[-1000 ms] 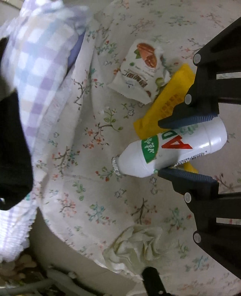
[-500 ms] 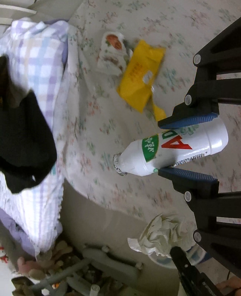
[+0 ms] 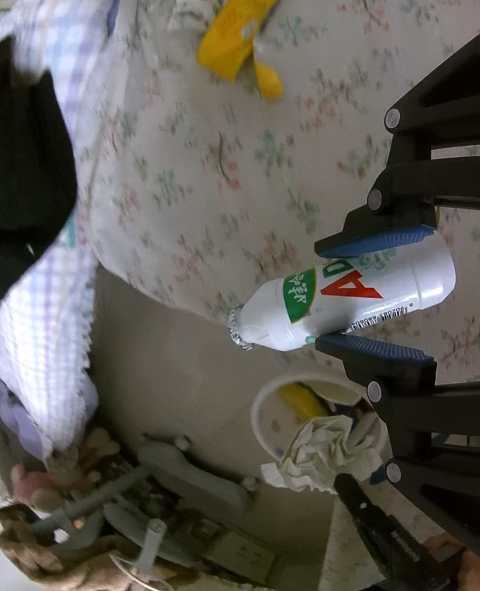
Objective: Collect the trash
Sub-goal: 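Drop the cloth with the left tool while the right tool drops the bottle into the wastebasket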
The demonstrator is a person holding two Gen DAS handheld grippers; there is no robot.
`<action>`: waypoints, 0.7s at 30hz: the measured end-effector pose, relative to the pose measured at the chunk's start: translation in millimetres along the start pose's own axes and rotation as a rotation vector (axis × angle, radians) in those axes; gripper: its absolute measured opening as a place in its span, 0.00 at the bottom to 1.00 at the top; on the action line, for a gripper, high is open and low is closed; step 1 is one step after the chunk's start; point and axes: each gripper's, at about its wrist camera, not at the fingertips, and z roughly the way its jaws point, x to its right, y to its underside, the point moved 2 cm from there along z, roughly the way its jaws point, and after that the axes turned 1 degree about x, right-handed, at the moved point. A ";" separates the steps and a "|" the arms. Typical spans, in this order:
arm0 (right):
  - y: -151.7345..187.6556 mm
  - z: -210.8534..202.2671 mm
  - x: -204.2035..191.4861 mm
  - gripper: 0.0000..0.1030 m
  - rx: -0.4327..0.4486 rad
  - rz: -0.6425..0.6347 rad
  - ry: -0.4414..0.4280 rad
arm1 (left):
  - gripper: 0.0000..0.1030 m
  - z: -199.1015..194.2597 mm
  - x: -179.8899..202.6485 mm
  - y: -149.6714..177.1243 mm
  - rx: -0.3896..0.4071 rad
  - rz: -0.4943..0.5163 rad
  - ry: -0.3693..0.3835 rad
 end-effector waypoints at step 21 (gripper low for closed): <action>6.6 68.8 -64.0 0.37 -0.075 -0.068 -0.062 | 0.82 13.6 -57.3 -9.0 0.009 -0.129 -0.169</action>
